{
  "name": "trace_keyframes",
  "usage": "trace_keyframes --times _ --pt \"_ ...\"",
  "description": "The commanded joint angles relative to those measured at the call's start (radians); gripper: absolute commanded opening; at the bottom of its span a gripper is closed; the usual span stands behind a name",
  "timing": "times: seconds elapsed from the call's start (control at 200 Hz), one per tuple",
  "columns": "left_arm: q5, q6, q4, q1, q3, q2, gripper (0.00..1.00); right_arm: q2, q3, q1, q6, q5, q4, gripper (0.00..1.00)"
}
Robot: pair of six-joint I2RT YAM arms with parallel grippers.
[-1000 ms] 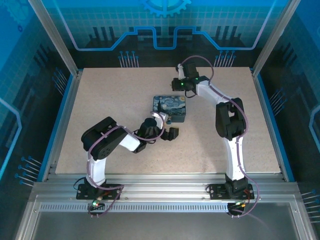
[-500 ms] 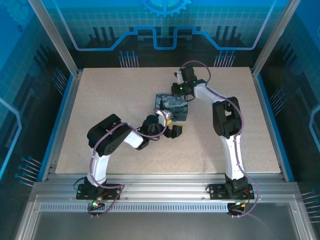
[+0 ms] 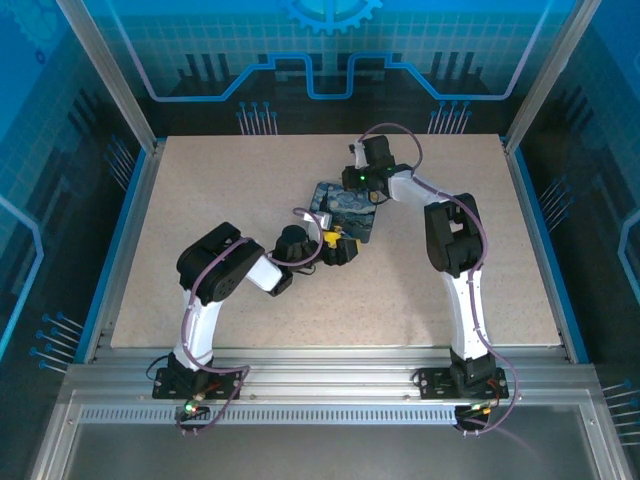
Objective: Unlock the padlock with the key
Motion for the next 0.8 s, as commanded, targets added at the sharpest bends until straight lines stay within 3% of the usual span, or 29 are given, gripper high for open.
trace_keyframes --times 0.0,0.105,0.23,0.385,0.61,0.796 --pt "-0.059 0.037 -0.086 0.005 0.033 -0.014 0.95 0.013 -0.049 0.025 0.007 -0.045 -0.087 0.00" --pt "-0.029 0.034 -0.103 0.006 0.051 -0.006 0.95 0.008 -0.052 0.028 0.010 -0.049 -0.085 0.00" --pt "0.066 0.018 -0.016 0.009 0.053 0.009 0.82 0.005 -0.051 0.030 0.013 -0.049 -0.085 0.00" --pt "0.149 -0.047 0.097 0.022 0.047 0.031 0.75 -0.005 -0.058 0.031 0.015 -0.046 -0.086 0.00" --pt "0.185 -0.088 0.146 0.024 0.040 0.045 0.58 -0.027 -0.083 0.033 0.018 -0.038 -0.083 0.00" --pt "0.177 -0.101 0.143 0.023 0.027 0.048 0.51 -0.033 -0.092 0.037 0.020 -0.034 -0.085 0.00"
